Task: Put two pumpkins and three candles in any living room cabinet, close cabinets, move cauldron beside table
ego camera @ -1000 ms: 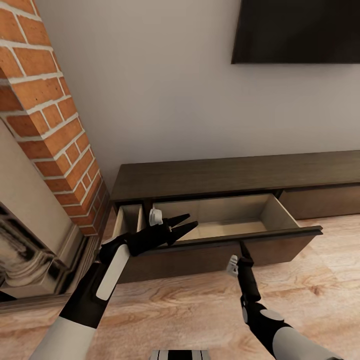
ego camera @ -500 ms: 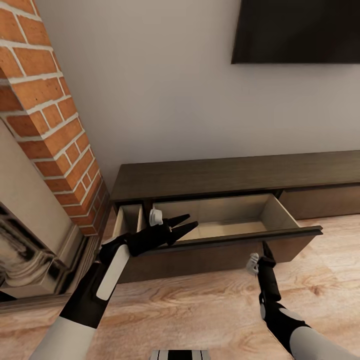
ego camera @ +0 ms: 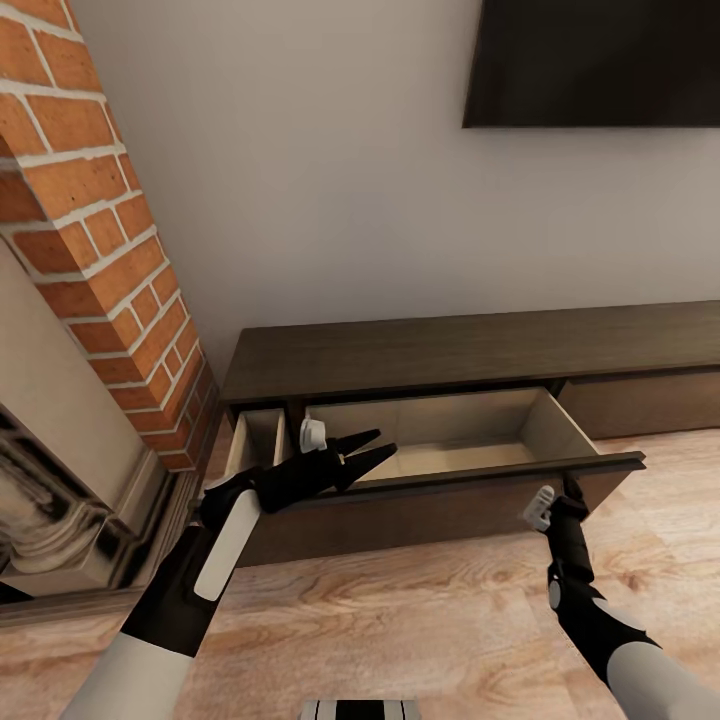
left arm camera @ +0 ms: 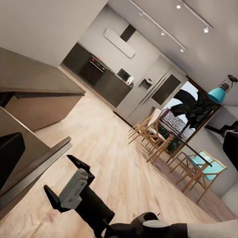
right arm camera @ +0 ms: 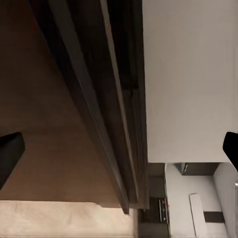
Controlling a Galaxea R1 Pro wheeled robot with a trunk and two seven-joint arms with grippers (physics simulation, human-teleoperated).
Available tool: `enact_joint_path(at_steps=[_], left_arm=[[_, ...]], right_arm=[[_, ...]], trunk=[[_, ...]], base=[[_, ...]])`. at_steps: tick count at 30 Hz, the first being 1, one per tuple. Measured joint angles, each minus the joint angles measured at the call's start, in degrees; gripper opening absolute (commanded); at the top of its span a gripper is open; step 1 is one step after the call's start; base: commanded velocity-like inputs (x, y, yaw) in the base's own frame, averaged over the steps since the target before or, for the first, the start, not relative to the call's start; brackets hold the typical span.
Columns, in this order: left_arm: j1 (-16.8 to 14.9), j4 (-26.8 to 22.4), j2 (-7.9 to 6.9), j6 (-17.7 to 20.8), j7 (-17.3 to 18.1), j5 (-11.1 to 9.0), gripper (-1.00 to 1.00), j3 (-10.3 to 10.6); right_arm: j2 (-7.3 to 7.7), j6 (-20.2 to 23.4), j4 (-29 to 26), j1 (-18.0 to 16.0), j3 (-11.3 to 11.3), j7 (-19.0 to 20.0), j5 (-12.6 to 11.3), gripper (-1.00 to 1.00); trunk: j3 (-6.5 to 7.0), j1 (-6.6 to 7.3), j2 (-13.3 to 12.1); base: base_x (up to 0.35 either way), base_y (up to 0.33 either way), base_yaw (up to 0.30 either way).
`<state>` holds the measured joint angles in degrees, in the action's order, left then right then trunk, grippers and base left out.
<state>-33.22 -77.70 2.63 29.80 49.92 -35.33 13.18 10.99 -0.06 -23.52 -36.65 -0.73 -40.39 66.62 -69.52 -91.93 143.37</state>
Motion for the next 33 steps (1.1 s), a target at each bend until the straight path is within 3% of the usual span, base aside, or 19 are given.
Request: enact_joint_path(at_steps=[4, 8, 11, 12, 14, 15, 20, 23, 27, 29, 32, 33], left_arm=[[0.0, 0.0, 0.0, 0.0, 0.0, 0.0, 1.0, 0.0], [0.0, 0.03, 0.03, 0.0, -0.02, 0.0, 1.0, 0.0], [0.0, 0.25, 0.13, 0.0, -0.06, 0.0, 1.0, 0.0], [0.0, 0.67, 0.15, -0.01, -0.07, 0.01, 1.0, 0.0], [0.0, 1.1, 0.17, 0.0, -0.08, 0.0, 1.0, 0.0], [0.0, 1.18, 0.17, 0.0, -0.08, 0.01, 1.0, 0.0], [0.0, 1.37, 0.21, 0.0, -0.09, 0.05, 1.0, 0.0], [0.0, 1.4, 0.25, -0.04, -0.09, 0.08, 1.0, -0.01], [0.0, 1.4, 0.26, 0.0, -0.09, 0.08, 1.0, 0.0], [0.0, 1.41, 0.26, 0.0, -0.16, 0.08, 1.0, 0.0], [0.0, 1.52, 0.3, -0.03, -0.24, 0.09, 1.0, 0.0], [0.0, 2.61, 0.77, -0.07, -0.26, 0.18, 1.0, 0.0]], right_arm=[[2.75, -4.17, -0.1, 0.0, 1.13, 0.01, -0.32, 1.0], [4.03, -6.2, -2.6, -0.21, 5.75, 2.39, -4.01, 1.0], [4.11, -6.46, -8.0, -0.25, 7.73, 9.95, -7.99, 1.0], [4.16, -6.29, -12.16, -0.27, 8.66, 16.36, -11.64, 1.0], [4.26, -5.9, -18.86, -0.28, 11.85, 25.28, -18.92, 1.0], [4.3, -5.81, -20.9, -0.27, 13.49, 27.27, -20.95, 1.0], [4.37, -5.61, -26.77, -0.27, 19.83, 32.65, -24.4, 1.0], [4.37, -5.58, -29.27, -0.27, 21.99, 36.33, -24.75, 1.0], [4.19, -4.84, -33.19, -0.31, 28.57, 43.13, -25.12, 1.0], [4.15, -1.84, -35.48, -0.33, 30.35, 47.01, -26.05, 1.0], [4.18, 4.09, -39.2, -0.35, 31.44, 53.27, -31.33, 1.0], [4.11, 8.04, -42.24, -0.36, 31.42, 58.91, -37.52, 1.0]], trunk=[[0.0, 0.0, 0.0], [0.0, 0.0, 0.0], [0.0, 0.0, 0.0], [0.01, 0.0, 0.0], [0.0, 0.0, 0.0], [0.0, 0.0, 0.0], [0.0, 0.0, 0.0], [0.0, 0.0, 0.0], [0.0, 0.0, 0.0], [0.0, 0.0, 0.0], [0.0, 0.0, 0.0], [0.0, 0.0, 0.0]], base=[[0.0, 0.0, 0.0], [0.0, 0.0, 0.0], [0.0, 0.0, 0.0], [0.0, 0.0, 0.0], [0.0, 0.0, 0.0], [0.0, 0.0, 0.0], [0.0, 0.0, 0.0], [0.0, 0.0, 0.0], [0.0, 0.0, 0.0], [0.0, 0.0, 0.0], [0.0, 0.0, 0.0], [0.0, 0.0, 0.0]])
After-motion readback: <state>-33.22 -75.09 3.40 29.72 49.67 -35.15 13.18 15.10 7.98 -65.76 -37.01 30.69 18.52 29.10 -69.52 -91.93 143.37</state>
